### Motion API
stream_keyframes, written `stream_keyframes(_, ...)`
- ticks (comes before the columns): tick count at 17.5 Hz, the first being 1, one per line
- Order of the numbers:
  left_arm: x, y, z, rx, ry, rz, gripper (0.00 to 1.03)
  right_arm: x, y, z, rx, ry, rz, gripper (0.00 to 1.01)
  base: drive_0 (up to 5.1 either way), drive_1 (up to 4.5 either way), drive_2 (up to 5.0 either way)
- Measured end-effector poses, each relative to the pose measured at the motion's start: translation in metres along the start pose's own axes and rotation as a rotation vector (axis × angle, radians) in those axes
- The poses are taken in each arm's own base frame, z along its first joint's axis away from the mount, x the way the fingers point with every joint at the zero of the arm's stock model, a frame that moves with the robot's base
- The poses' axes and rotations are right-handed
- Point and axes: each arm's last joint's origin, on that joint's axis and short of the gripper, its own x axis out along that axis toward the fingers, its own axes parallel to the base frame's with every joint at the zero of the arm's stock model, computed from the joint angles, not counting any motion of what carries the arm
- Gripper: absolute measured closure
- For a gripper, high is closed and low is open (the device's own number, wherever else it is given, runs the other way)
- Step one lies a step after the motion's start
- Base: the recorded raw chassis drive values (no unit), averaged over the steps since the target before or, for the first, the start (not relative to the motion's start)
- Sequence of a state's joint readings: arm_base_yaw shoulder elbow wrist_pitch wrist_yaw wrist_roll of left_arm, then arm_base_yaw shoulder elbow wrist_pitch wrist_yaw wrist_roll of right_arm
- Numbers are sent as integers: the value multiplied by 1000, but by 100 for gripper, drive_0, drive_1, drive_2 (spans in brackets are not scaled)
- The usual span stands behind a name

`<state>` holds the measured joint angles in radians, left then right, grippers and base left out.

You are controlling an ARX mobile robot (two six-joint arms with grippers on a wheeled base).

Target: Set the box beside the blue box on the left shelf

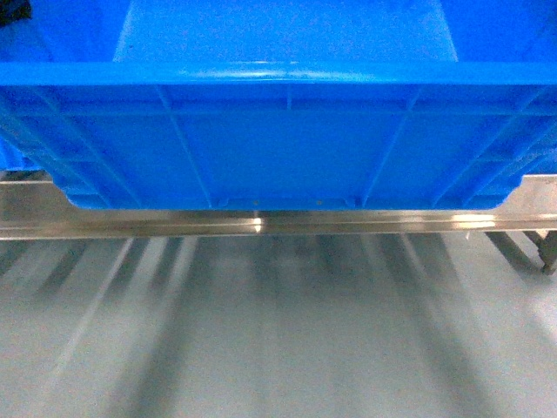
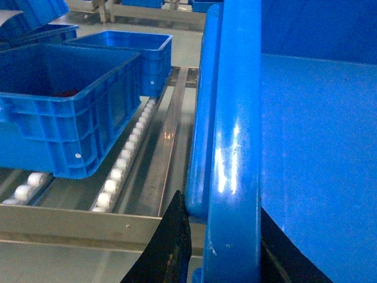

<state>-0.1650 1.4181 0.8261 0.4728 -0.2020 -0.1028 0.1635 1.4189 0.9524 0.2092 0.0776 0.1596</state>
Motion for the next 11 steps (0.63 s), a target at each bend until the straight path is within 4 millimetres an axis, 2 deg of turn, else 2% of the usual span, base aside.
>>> stream_keyframes(11, 0, 0, 0, -1, 1, 0, 86, 0, 0, 0, 0, 2, 0, 92, 13, 445, -419)
